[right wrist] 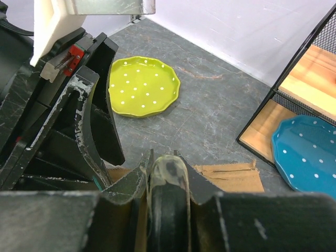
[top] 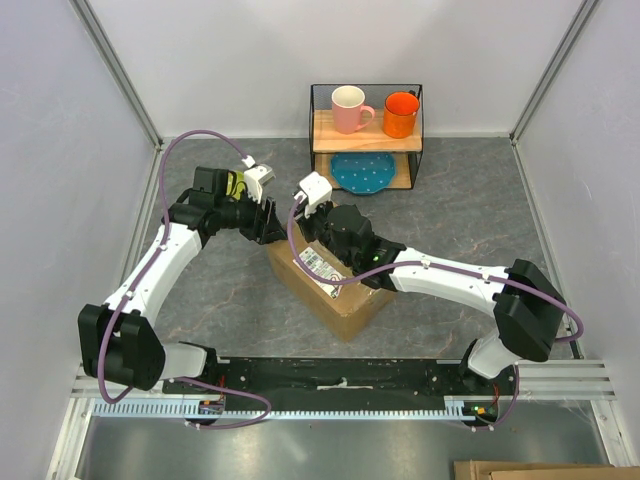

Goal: Unpack the express box
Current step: Cut the express box at the center of the board.

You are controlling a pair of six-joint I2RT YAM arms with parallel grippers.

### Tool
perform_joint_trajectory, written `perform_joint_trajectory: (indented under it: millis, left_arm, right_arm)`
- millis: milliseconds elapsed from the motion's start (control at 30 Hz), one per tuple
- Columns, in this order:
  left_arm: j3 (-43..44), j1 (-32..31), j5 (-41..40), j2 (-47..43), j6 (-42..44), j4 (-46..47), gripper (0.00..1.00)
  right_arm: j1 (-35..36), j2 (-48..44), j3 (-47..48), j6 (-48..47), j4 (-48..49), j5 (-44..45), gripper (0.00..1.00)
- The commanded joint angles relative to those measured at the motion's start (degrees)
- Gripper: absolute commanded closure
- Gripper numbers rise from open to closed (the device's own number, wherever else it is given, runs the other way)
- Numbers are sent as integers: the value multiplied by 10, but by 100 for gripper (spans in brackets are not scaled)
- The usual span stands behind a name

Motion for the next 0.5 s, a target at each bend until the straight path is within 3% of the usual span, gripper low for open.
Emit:
perform_joint_trajectory:
  millis: [0,300,467]
  left_arm:
    - [-21,-1,-64,15,43,-40,42]
    - [-10,0,-67,30,34,-36,48]
    - [-13,0,-71,29,34,-36,70]
  right_arm:
    - [1,-7,-1,-17,-25,8,100]
    - [2,-39,-19,-20,-67,11,100]
    - [2,-50,-27,-21,-87,15,100]
